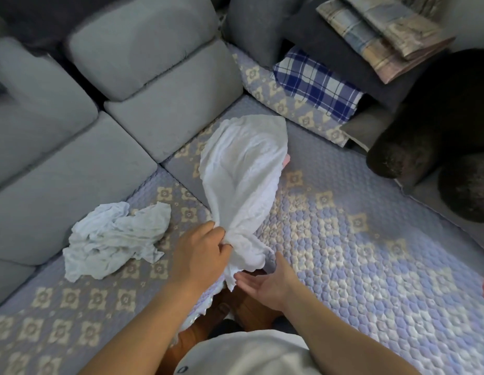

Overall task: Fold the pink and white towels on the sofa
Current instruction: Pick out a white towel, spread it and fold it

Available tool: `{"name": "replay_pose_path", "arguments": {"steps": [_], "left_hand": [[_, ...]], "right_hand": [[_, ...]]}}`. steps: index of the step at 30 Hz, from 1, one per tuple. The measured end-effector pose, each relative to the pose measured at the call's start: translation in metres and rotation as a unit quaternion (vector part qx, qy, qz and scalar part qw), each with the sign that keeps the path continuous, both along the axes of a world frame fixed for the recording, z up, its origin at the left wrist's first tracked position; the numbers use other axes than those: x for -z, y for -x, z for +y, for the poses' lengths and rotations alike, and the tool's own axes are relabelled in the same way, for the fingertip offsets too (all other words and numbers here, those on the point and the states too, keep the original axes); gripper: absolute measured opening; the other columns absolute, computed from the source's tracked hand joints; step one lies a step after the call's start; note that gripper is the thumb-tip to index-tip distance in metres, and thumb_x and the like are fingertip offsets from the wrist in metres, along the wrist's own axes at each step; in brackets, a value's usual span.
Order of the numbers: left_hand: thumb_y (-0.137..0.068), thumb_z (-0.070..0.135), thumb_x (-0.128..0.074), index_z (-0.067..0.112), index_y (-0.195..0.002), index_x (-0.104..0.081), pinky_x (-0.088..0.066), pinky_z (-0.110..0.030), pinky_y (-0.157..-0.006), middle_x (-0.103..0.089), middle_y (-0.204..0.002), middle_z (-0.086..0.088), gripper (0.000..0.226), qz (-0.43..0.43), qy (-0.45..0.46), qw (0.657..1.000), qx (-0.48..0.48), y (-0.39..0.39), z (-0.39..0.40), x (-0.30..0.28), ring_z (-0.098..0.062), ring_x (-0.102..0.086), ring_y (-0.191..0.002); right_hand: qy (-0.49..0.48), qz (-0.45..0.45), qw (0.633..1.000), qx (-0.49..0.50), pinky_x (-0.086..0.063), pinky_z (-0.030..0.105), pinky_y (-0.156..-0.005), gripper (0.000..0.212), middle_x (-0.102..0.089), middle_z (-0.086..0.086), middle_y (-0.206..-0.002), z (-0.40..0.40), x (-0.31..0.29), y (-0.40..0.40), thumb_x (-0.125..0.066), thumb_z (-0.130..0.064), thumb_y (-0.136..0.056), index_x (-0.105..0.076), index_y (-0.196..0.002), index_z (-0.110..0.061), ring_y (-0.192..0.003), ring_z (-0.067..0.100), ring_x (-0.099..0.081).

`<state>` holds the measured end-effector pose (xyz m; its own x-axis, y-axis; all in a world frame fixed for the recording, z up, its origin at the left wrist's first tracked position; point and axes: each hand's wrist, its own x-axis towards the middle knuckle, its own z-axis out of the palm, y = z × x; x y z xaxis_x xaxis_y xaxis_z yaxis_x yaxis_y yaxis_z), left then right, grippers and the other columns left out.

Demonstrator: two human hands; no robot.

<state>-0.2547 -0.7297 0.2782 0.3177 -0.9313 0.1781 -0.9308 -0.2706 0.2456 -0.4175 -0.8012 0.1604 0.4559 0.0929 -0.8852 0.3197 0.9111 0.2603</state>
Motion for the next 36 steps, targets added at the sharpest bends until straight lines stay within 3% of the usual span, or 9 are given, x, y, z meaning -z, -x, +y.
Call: {"name": "replay_pose_path", "arguments": {"steps": [5,9,12,18,25,28,31,34,36], "left_hand": [[-0.072,0.014,-0.052,0.013,-0.057,-0.043,-0.026,-0.027,-0.05,-0.042,-0.06,-0.002,0.018,-0.046,0.013,0.998,0.048,-0.005,0.005,-0.002,-0.022,-0.036,-0.055],[-0.07,0.012,-0.058,0.015,-0.059,-0.047,-0.029,-0.027,-0.056,-0.044,-0.064,0.0,0.015,-0.081,0.001,0.988,0.128,-0.016,0.017,0.007,-0.021,-0.042,-0.06],[-0.063,0.011,-0.079,0.016,-0.06,-0.051,-0.029,-0.027,-0.06,-0.047,-0.065,0.002,0.028,-0.09,-0.049,0.985,0.135,-0.028,0.027,0.016,-0.021,-0.046,-0.061],[-0.048,0.021,-0.093,0.019,-0.053,-0.049,-0.029,-0.022,-0.046,-0.047,-0.059,0.005,0.045,-0.087,-0.155,0.96,0.218,-0.02,0.032,0.043,-0.018,-0.052,-0.052],[-0.071,0.049,-0.085,0.023,-0.062,-0.057,-0.037,-0.023,-0.056,-0.047,-0.068,0.014,0.04,0.014,-0.151,0.966,0.21,0.008,0.027,0.077,-0.012,-0.055,-0.062],[-0.094,0.042,-0.066,0.02,-0.105,-0.075,-0.052,-0.038,-0.085,-0.065,-0.108,0.007,0.026,0.206,-0.119,0.97,0.044,0.014,0.025,0.08,-0.02,-0.063,-0.099],[-0.096,0.039,-0.058,0.033,-0.105,-0.072,-0.056,-0.034,-0.078,-0.064,-0.103,0.017,0.018,0.271,-0.015,0.962,-0.006,0.022,0.013,0.072,-0.008,-0.065,-0.09],[-0.083,0.059,-0.058,0.053,-0.103,-0.061,-0.047,-0.011,-0.073,-0.055,-0.107,0.029,0.021,0.33,-0.046,0.943,0.018,0.04,0.004,0.058,0.004,-0.06,-0.093],[-0.076,0.069,-0.059,0.062,-0.098,-0.053,-0.043,-0.008,-0.07,-0.049,-0.109,0.033,0.024,0.337,-0.076,0.938,0.025,0.048,0.0,0.055,0.007,-0.057,-0.095]], "right_hand": [[0.009,-0.03,0.999,0.028,-0.059,0.056,-0.083,0.096,-0.062,0.033,-0.123,-0.012,0.009,-0.001,-0.06,-0.075,-0.083,-0.043,-0.138,0.002,-0.104,0.049,-0.068],[0.107,0.012,0.991,-0.073,-0.063,0.048,-0.066,0.043,-0.064,0.023,-0.114,-0.016,-0.001,-0.003,-0.056,-0.018,-0.101,-0.048,-0.137,0.004,-0.091,0.038,-0.071],[0.175,0.108,0.976,-0.068,-0.063,0.043,-0.065,0.041,-0.062,0.024,-0.107,-0.022,-0.008,0.01,-0.04,0.006,-0.098,-0.044,-0.139,0.0,-0.087,0.033,-0.066],[0.331,0.235,0.914,0.017,-0.061,0.036,-0.061,0.033,-0.067,0.018,-0.122,-0.038,-0.034,0.072,-0.054,-0.002,-0.093,-0.059,-0.126,-0.005,-0.082,0.033,-0.076],[0.377,0.18,0.902,0.11,-0.059,0.037,-0.079,0.021,-0.075,0.012,-0.109,-0.033,-0.052,0.111,-0.055,-0.01,-0.098,-0.065,-0.116,-0.006,-0.097,0.028,-0.074],[0.545,0.263,0.788,-0.112,-0.06,0.038,-0.071,0.015,-0.075,0.007,-0.089,-0.03,-0.067,0.097,-0.058,-0.012,-0.097,-0.071,-0.092,-0.009,-0.081,0.025,-0.072],[0.669,0.284,0.623,-0.289,-0.038,0.029,-0.057,0.03,-0.051,-0.004,-0.06,-0.027,-0.08,0.079,-0.059,-0.016,-0.096,-0.052,-0.066,-0.015,-0.055,0.01,-0.046],[0.715,0.244,0.561,-0.338,-0.031,0.021,-0.056,0.029,-0.047,-0.006,-0.064,-0.019,-0.087,0.051,-0.062,-0.014,-0.095,-0.051,-0.068,-0.014,-0.058,0.005,-0.04],[0.712,0.211,0.588,-0.32,-0.037,0.018,-0.059,0.022,-0.055,-0.003,-0.068,-0.014,-0.088,0.035,-0.066,-0.013,-0.094,-0.057,-0.075,-0.008,-0.061,0.006,-0.048]]}}
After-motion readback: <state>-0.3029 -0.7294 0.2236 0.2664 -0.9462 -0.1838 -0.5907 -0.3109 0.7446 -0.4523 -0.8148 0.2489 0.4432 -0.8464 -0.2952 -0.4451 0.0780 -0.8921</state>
